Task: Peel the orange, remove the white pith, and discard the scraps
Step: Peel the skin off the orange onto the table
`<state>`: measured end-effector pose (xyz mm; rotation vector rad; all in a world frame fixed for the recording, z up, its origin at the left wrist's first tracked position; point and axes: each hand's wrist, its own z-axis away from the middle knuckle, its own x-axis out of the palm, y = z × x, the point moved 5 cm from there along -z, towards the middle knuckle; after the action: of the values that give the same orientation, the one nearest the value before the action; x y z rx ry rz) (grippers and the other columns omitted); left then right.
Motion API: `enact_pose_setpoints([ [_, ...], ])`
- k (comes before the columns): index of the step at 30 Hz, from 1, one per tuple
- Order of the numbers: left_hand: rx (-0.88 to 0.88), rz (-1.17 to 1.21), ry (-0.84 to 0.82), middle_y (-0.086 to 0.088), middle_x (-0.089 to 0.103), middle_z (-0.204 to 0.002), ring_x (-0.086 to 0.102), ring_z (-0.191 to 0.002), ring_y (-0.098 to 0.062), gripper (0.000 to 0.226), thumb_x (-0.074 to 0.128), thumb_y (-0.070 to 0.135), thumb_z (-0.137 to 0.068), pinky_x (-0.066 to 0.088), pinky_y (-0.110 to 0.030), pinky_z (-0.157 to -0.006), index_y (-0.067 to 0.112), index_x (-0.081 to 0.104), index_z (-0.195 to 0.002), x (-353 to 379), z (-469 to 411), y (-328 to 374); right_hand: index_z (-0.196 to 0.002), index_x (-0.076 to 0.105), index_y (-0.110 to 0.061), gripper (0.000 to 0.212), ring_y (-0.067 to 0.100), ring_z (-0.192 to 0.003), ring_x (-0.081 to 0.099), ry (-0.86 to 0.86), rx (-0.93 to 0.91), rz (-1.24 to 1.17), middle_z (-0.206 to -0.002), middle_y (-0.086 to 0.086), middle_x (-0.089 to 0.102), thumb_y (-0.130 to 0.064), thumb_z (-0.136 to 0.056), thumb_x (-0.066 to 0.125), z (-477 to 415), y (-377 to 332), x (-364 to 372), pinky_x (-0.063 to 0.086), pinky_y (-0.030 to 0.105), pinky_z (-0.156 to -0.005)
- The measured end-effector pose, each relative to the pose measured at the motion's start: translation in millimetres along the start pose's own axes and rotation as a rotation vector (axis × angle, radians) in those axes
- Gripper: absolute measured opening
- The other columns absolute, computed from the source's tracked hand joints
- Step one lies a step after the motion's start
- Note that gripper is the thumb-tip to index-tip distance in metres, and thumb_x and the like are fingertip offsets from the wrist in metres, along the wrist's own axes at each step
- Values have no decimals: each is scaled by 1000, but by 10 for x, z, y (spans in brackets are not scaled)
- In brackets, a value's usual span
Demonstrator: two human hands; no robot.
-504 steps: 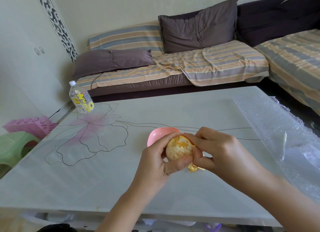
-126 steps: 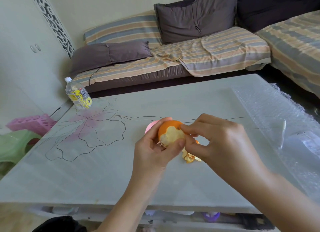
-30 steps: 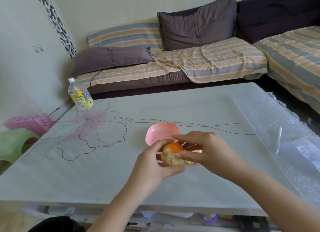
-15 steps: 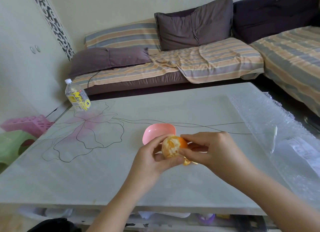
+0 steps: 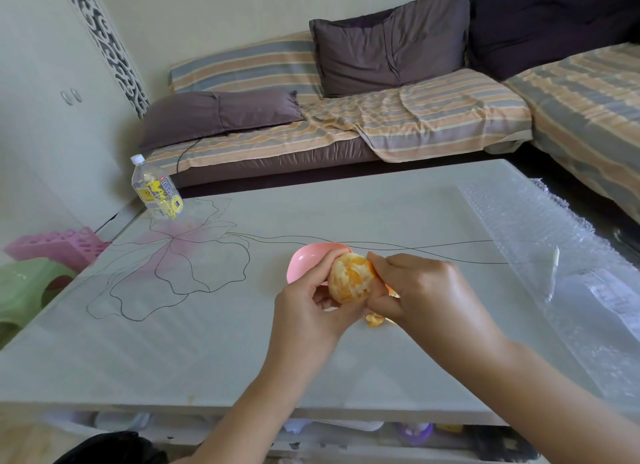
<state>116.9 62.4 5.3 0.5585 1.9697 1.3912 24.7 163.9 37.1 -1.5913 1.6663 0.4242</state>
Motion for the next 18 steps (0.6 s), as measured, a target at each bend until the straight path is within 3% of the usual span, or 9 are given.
enact_pose_setpoints([
  [4, 12, -20, -3, 1, 69, -109, 67, -95, -20, 56, 84, 18, -69, 56, -39, -88, 23, 63, -121, 6, -12, 14, -70, 68, -3, 14, 22, -37, 41, 66, -14, -52, -48, 5, 48, -11, -70, 57, -17, 30, -20, 36, 24, -31],
  [7, 19, -5, 5, 0, 70, -107, 68, -95, -19, 56, 84, 17, -69, 56, -33, -87, 22, 63, -121, -6, -17, 47, -82, 73, -5, 31, 27, -49, 58, 79, 5, -178, -57, 10, 61, -22, -78, 48, -26, 65, -49, 47, 30, -40],
  [9, 21, 26, 17, 1, 71, -103, 69, -92, -16, 56, 84, 14, -68, 55, -27, -86, 23, 63, -119, -21, -21, 80, -93, 74, -12, 30, 21, -63, 65, 22, 94, -353, -69, 7, 68, -31, -80, 56, -34, 123, -82, 53, 35, -55],
  [12, 30, 72, 28, 3, 72, -99, 69, -90, -12, 56, 84, 8, -66, 53, -19, -82, 27, 64, -115, -32, -27, 140, -100, 74, -24, 30, 2, -77, 68, -26, 218, -608, -81, -6, 72, -30, -71, 79, -29, 225, -125, 54, 21, -73],
  [16, 47, 88, 35, 1, 71, -101, 69, -92, -15, 57, 85, 10, -64, 53, -24, -87, 35, 65, -112, -21, -6, 175, -97, 75, -22, 25, -1, -74, 67, -15, 199, -609, -78, -11, 70, -24, -72, 79, -46, 252, -182, 49, 10, -68],
  [18, 61, 54, 54, 2, 71, -101, 69, -92, -14, 59, 85, 12, -64, 53, -25, -88, 35, 64, -114, -16, 7, 177, -95, 76, -19, 22, 5, -69, 66, 11, 168, -509, -74, -7, 70, -27, -75, 70, -44, 220, -186, 47, 14, -61],
])
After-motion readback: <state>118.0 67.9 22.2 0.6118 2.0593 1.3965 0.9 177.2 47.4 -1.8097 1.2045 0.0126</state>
